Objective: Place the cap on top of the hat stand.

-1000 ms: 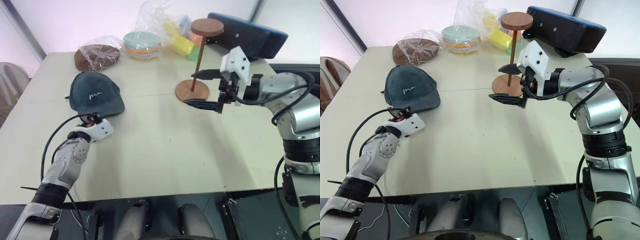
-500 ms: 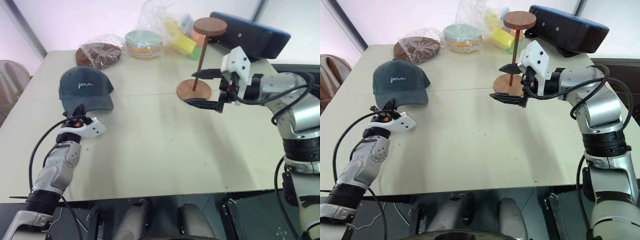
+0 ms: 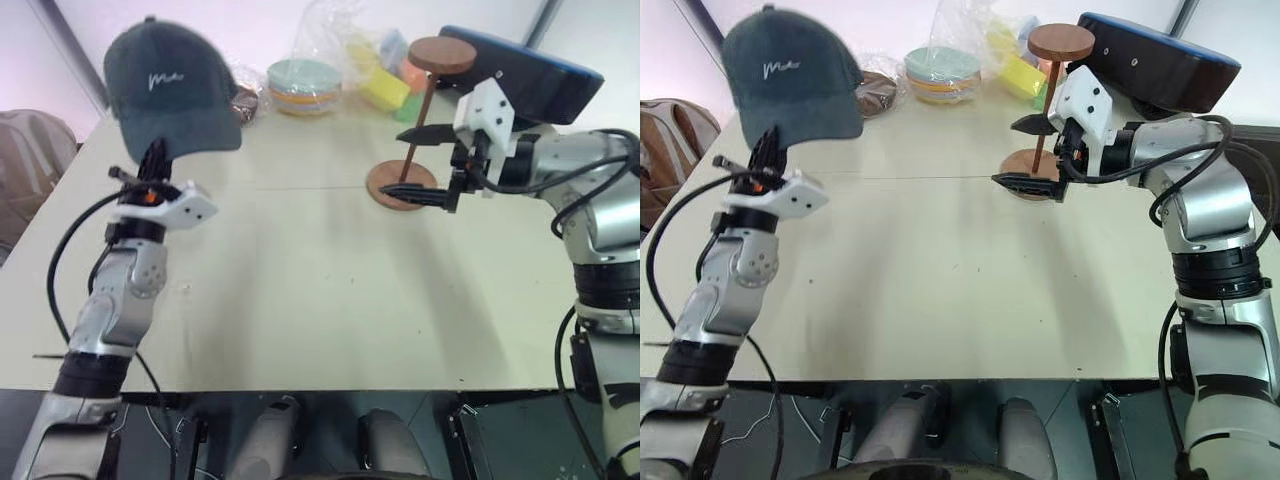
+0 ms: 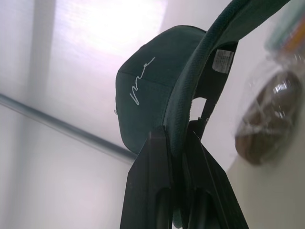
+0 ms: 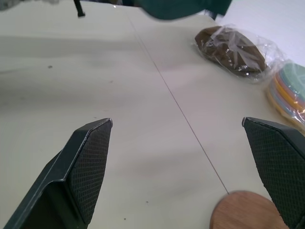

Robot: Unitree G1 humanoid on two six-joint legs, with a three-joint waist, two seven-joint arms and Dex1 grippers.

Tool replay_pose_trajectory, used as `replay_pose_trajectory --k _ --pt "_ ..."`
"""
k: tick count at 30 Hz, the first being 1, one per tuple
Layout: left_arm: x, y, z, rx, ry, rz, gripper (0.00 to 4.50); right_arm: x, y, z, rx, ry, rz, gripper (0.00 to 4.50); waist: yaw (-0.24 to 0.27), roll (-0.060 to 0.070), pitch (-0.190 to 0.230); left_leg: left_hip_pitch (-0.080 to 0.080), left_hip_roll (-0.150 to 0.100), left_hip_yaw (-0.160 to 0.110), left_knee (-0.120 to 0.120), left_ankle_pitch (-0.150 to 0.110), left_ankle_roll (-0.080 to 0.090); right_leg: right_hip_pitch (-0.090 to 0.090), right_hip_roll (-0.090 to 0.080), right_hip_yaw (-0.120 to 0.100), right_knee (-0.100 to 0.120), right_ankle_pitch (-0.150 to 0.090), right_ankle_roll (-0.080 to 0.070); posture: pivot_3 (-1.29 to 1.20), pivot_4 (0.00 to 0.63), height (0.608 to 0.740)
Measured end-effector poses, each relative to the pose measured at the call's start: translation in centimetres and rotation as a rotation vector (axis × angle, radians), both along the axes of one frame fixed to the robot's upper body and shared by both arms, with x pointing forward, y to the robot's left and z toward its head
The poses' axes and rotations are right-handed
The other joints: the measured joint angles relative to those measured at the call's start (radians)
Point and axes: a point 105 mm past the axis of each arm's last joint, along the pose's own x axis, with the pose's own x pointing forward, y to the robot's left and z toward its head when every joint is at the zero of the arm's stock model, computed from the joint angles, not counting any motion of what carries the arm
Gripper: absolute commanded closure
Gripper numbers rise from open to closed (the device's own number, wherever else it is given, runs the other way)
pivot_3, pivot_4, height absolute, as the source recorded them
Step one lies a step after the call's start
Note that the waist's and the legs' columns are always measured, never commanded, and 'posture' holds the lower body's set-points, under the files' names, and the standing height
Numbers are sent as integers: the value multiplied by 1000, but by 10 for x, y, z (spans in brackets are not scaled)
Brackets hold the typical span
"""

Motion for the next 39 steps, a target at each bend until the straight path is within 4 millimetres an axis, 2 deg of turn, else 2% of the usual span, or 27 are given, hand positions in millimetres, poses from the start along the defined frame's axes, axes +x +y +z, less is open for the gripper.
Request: replay_pose_trajectory --k 7,9,12,15,20,25,30,39 --pt "6 -51 31 -43 -77 -200 4441 3 -16 11 53 -8 -53 0 -1 -2 1 0 0 0 1 0 0 0 1 -1 0 0 0 0 150 740" --pt "8 -68 45 -75 -99 -270 4441 1 -24 28 146 -8 -70 0 0 -2 1 -1 0 0 1 0 0 0 1 -1 0 0 0 0 150 740" --pt "7 -81 62 -103 -135 -332 4441 -9 -30 58 265 -40 -71 0 -1 -2 2 -1 0 0 1 0 0 0 1 -1 0 0 0 0 150 740" --pt "8 -93 70 -117 -147 -375 4441 -17 -36 72 341 -37 -73 0 -2 -2 2 -1 0 0 1 0 1 0 1 -1 0 0 0 0 150 740" --pt "10 -115 68 -126 -121 -449 4441 -24 -46 76 356 -19 -117 0 1 -3 2 -1 0 0 2 0 1 0 1 -1 0 0 0 0 150 740" --pt "9 -135 70 -120 -123 -512 4441 -22 -61 60 322 16 -214 0 1 -4 3 -2 0 1 2 0 1 0 0 -1 0 0 0 0 150 740" --pt "11 -158 71 -90 -113 -565 4441 -26 -73 54 269 20 -277 0 1 -5 3 -2 0 1 2 0 1 0 1 -1 0 0 0 0 150 740" --pt "13 -180 70 -62 -101 -620 4441 -29 -84 58 252 -3 -348 0 0 -5 3 -1 0 1 2 0 1 0 1 -1 0 0 0 0 150 740"
